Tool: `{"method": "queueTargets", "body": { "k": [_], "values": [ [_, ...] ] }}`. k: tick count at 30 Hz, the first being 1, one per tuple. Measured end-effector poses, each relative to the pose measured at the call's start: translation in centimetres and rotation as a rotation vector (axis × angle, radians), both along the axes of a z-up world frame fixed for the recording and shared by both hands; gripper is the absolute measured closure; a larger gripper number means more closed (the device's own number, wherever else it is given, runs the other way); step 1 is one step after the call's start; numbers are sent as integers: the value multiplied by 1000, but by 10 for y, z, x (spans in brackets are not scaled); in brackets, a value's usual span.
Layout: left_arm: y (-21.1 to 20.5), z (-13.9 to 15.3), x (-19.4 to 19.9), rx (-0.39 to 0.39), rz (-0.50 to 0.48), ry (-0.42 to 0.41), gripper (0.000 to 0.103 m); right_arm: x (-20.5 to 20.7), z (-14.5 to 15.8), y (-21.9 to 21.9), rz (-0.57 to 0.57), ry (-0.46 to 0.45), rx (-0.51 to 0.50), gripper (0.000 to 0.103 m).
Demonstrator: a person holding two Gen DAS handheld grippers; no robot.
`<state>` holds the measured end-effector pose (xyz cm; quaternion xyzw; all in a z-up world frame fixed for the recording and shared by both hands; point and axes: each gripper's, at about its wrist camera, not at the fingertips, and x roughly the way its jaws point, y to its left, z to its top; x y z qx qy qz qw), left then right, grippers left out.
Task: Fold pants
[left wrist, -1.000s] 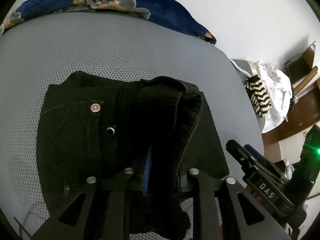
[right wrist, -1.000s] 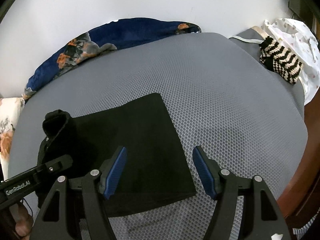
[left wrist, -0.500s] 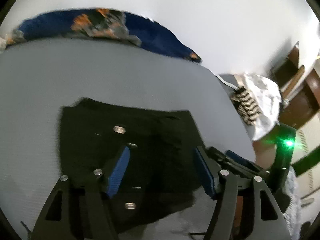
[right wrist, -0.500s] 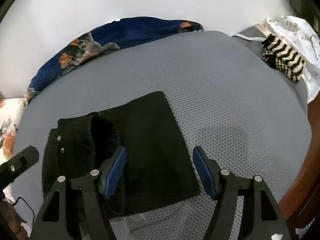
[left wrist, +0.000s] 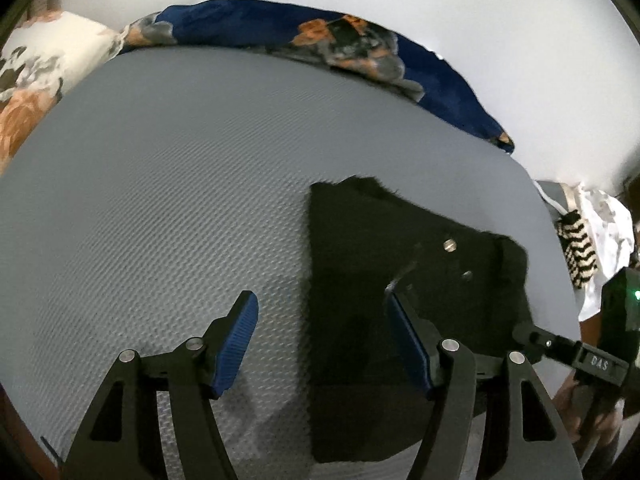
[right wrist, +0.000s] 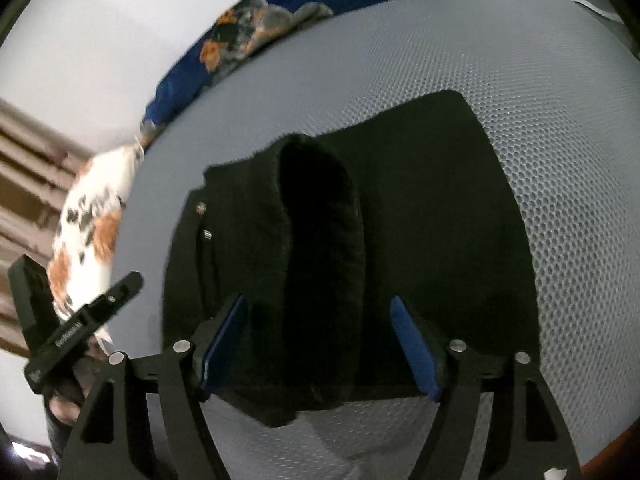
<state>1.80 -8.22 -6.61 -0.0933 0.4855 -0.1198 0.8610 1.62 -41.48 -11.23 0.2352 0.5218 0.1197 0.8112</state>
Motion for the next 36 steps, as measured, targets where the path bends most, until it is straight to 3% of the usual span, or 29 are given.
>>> {"method": "queueTargets", "body": {
  "k": [7, 10, 13, 16, 18, 29, 36],
  "values": [
    [10, -14, -5, 0, 25, 53, 36, 21, -22, -16, 63, -22, 157, 33],
    [11, -19, -5, -6, 35, 74, 36, 35, -29, -11, 93, -37, 235, 48],
    [10, -18, -6, 0, 34, 70, 36, 46, -35, -7, 102, -40, 293, 56],
    [9, -18, -6, 7, 43, 64, 36, 56, -35, -2, 103, -40, 316, 79],
    [9, -18, -5, 13, 46, 68, 36, 55, -26, 1, 97, -57, 299, 88],
    [-16, -13, 10, 40, -10, 40, 36, 39, 51, -12, 50, -198, 195, 92],
    [-44, -1, 21, 75, -75, -24, 36, 38, 32, -68, -114, -148, 163, 92]
  ]
}}
